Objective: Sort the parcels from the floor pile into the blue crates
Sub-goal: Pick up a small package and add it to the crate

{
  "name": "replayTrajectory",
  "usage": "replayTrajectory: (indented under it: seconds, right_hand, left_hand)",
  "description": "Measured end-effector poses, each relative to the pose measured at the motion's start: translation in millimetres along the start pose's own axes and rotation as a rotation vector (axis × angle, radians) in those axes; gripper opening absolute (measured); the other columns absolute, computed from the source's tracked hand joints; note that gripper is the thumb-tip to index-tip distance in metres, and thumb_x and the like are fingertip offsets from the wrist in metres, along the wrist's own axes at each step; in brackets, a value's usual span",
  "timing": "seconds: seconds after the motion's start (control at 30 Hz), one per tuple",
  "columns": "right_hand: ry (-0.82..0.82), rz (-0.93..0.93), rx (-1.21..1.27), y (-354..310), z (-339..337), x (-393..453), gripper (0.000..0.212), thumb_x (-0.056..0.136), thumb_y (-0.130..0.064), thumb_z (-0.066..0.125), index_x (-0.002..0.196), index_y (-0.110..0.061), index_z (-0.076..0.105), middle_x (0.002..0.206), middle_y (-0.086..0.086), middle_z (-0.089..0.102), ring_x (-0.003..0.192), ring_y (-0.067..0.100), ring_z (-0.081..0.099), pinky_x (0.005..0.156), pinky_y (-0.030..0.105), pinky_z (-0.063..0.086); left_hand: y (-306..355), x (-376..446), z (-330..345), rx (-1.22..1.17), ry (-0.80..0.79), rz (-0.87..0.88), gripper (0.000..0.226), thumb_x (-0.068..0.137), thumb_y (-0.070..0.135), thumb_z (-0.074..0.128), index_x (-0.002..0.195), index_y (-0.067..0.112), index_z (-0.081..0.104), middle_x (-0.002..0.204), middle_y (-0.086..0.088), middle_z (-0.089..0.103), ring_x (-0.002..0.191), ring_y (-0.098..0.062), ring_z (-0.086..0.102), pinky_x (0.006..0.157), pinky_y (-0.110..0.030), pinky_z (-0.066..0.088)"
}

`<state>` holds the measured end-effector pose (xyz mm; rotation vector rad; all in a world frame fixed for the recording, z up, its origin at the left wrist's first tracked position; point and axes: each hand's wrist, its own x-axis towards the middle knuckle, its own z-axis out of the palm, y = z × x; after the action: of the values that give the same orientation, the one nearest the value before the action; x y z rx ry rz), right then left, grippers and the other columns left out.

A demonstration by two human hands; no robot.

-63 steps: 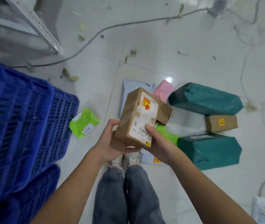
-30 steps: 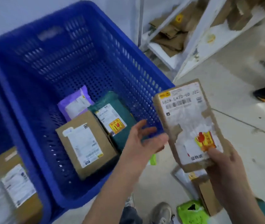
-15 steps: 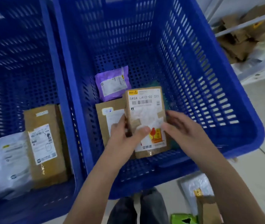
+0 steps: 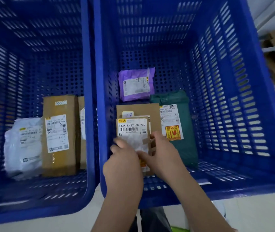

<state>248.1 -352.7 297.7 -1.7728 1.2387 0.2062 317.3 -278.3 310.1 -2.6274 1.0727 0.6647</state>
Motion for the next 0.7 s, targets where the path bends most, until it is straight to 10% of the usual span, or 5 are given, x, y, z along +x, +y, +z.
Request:
replayTrajectory:
  seconds: [0.33,0.53,0.7]
  right_hand:
    - [-0.111,-0.009,-0.017,-4.0,-4.3,-8.8,0.041,0.085,-0.032,0.063,0.121,-0.019,0.049,0.116,-0.002,0.061,0.092,0.015,0.059,0.074,0.028,0.049]
    - [0.942,-0.385,0.266,47.0,-57.2,-87.0,0.021,0.085,-0.011,0.051,0.105,-0.017,0.054,0.100,-0.007,0.049,0.090,0.003,0.054,0.077,0.016,0.047]
    - [1.345,0.077,0.435,156.0,-73.8,-154.2,0.033,0.084,-0.002,0.046,0.089,-0.034,0.049,0.093,-0.015,0.052,0.080,-0.004,0.054,0.071,0.009,0.043]
  left_hand:
    - [14.8,-21.0,-19.7,0.023,0.029,0.019,0.022,0.096,0.018,0.037,0.115,0.013,0.029,0.090,0.004,0.052,0.065,-0.015,0.055,0.040,-0.023,0.018]
    - [34.9,-73.8,-24.8,-0.565,0.289,0.693,0.020,0.079,0.027,0.049,0.074,0.027,0.030,0.052,0.009,0.032,0.039,-0.001,0.029,0.040,-0.012,0.018]
    - [74.9,-123.5,21.8,-0.198,0.227,1.185,0.032,0.061,0.023,0.063,0.061,0.026,0.031,0.047,0.007,0.039,0.059,-0.013,0.032,0.049,-0.023,0.021]
